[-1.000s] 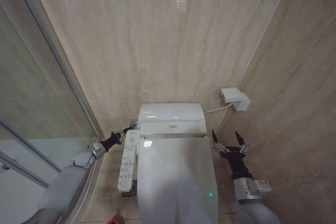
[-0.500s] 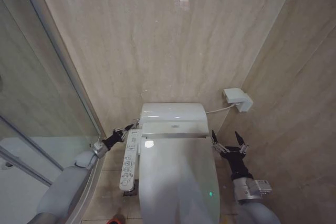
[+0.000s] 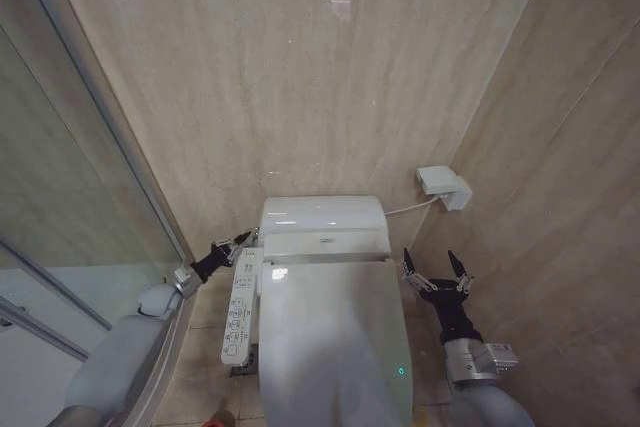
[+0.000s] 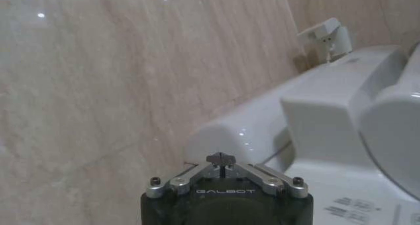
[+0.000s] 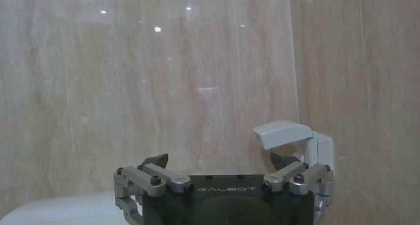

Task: Open the toilet lid, clean the toilet bowl with a toilet brush, close the toilet lid, and flush.

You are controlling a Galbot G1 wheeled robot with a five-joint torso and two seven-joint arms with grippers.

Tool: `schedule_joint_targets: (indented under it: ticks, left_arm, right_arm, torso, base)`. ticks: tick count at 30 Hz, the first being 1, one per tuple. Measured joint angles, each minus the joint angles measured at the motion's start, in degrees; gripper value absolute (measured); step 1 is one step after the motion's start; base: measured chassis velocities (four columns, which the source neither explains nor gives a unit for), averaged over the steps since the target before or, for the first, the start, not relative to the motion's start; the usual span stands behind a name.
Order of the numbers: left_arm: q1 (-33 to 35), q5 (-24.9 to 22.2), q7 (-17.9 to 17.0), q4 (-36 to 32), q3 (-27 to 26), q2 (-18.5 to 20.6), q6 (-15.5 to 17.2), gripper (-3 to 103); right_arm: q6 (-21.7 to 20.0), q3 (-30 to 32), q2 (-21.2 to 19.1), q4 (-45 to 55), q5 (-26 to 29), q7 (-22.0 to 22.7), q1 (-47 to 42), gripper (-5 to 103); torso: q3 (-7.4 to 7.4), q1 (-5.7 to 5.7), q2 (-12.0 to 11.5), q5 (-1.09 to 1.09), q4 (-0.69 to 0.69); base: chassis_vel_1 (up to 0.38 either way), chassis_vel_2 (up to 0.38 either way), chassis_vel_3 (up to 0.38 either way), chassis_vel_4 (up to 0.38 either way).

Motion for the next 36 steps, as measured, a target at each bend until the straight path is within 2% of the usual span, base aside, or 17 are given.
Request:
schedule_joint_targets:
  ticks: [5, 11, 12, 13, 14, 16, 18, 21, 23, 36]
  left_arm:
    - [1.65, -0.8, 0.08, -2.05, -2.01, 1.83, 0.01, 0]
    - [1.95, -0.93, 0.56, -1.76, -1.3, 2.94, -0.51, 0]
    - [1.97, -0.86, 0.79, -1.5, -0.86, 3.08, -0.64, 0]
    - [1.97, -0.75, 0.92, -1.4, -0.54, 3.08, -0.73, 0]
    - [1.97, -0.6, 0.99, -1.36, -0.28, 2.96, -0.87, 0]
    - [2.05, -0.41, 1.01, -1.32, -0.12, 2.74, -0.93, 0]
    - [2.35, 0.03, 1.03, -1.26, 0.13, 2.25, -1.02, 0]
    - [2.53, 0.38, 1.04, -0.99, 0.31, 2.05, -1.16, 0]
    - [2.54, 0.62, 1.14, -0.41, 0.68, 1.98, -1.3, 0]
    - [3.9, 1.77, 2.7, 0.4, 1.33, 2.31, -2.17, 0]
  right_arm:
    - [0.0, 0.0, 0.0, 0.0, 0.0, 0.0, 0.0, 100]
    - [0.0, 0.01, -0.01, -0.01, 0.0, -0.01, 0.06, 100]
    - [-0.01, -0.01, 0.0, -0.02, 0.0, -0.01, 0.04, 100]
    - [0.0, 0.0, 0.0, -0.01, 0.0, -0.02, 0.03, 100]
    - [-0.01, -0.01, 0.0, -0.01, 0.0, -0.02, 0.0, 100]
    - [-0.01, -0.01, 0.0, -0.02, 0.0, -0.01, 0.0, 100]
    - [-0.01, 0.0, 0.0, -0.01, 0.0, -0.01, 0.0, 100]
    - [-0.01, 0.0, 0.0, -0.02, 0.0, -0.01, 0.0, 100]
    - [-0.01, 0.0, 0.0, -0.01, 0.0, -0.01, 0.0, 100]
    - [0.0, 0.0, 0.0, -0.01, 0.0, -0.01, 0.0, 100]
  torso:
    - [0.0, 0.0, 0.0, 0.01, 0.02]
    - [0.03, 0.09, -0.02, 0.02, 0.0]
    - [0.03, 0.08, -0.03, 0.02, 0.05]
    - [0.0, 0.02, -0.01, -0.03, 0.04]
    - [-0.02, -0.02, 0.01, 0.01, -0.01]
    - [-0.01, -0.01, 0.01, 0.06, 0.01]
    - [-0.01, -0.01, 0.01, -0.03, -0.02]
    - [0.0, 0.0, 0.0, 0.05, 0.01]
    - [0.0, 0.01, 0.0, 0.0, 0.01]
    - [0.0, 0.01, 0.0, 0.02, 0.02]
  base:
    - [-0.088, 0.071, 0.07, -0.08]
    - [-0.074, 0.103, 0.106, -0.082]
    - [0.0, 0.0, 0.0, 0.0]
    - [0.0, 0.0, 0.0, 0.0]
    - [0.0, 0.0, 0.0, 0.0]
    - [0.009, -0.007, -0.032, 0.01]
    - [0.0, -0.024, -0.032, 0.009]
    - [0.0, 0.0, 0.0, 0.0]
    - [0.0, 0.0, 0.0, 0.0]
    - [0.0, 0.0, 0.0, 0.0]
